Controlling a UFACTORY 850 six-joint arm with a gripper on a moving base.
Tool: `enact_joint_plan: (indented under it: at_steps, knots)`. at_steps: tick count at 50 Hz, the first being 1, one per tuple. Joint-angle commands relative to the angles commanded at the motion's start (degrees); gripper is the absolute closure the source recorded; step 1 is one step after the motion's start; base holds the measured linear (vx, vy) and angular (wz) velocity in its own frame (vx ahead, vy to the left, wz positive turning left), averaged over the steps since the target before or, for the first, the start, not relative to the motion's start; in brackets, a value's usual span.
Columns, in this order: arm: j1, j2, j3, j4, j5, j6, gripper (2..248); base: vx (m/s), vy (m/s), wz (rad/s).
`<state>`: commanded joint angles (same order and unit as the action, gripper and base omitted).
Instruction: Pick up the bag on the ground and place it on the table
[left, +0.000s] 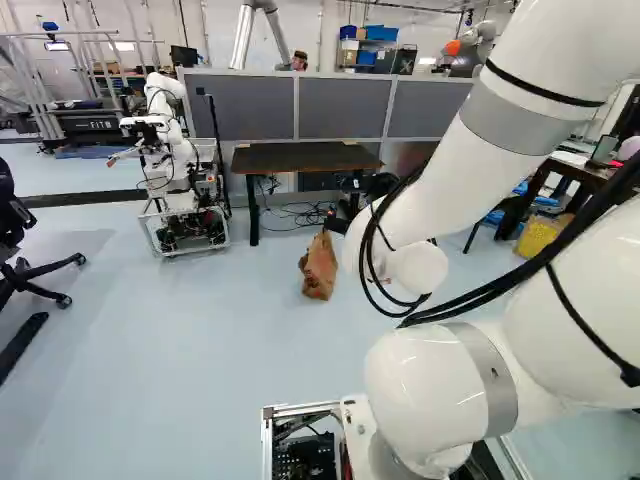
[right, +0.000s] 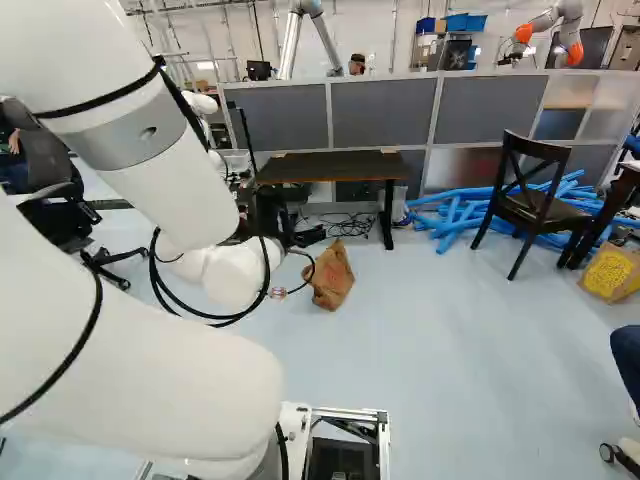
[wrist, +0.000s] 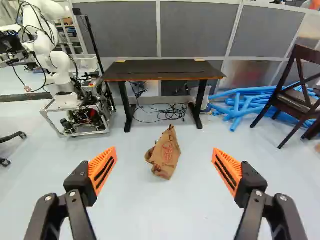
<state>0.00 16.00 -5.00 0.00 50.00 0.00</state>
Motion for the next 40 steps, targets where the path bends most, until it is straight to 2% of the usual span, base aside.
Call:
enact_joint_plan:
  at_steps: [40]
  knots:
    - [0.0, 0.0, 0.0, 0.0, 0.0, 0.0, 3, 0.134, 0.0, -0.01]
